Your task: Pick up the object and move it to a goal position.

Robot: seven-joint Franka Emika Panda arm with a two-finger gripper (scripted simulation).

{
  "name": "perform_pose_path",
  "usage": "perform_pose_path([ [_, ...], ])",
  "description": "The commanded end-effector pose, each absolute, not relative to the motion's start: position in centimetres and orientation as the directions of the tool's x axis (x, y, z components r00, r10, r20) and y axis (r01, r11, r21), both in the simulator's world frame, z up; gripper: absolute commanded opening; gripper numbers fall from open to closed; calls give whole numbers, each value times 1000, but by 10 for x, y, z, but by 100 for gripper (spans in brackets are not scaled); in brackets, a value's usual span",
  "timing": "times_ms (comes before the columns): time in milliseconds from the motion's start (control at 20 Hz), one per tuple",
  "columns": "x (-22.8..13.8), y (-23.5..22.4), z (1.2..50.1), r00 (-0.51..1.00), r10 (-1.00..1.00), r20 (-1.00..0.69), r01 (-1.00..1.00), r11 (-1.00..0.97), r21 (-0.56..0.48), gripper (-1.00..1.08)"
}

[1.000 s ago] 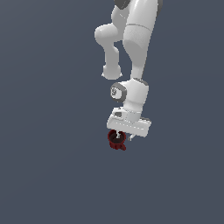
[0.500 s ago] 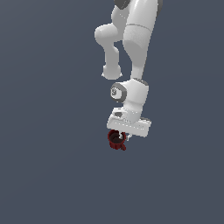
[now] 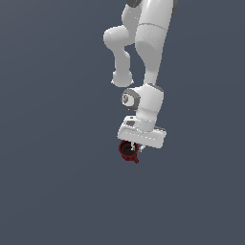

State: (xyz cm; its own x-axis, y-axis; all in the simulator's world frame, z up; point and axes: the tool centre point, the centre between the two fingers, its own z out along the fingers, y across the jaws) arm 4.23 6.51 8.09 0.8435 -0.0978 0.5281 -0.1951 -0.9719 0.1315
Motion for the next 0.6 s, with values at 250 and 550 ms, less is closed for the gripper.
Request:
perform_pose_path([
  [250, 34, 80, 113, 843, -96, 530, -193, -973, 130, -100],
  [550, 21, 100, 156, 843, -95, 529, -191, -973, 131, -100],
])
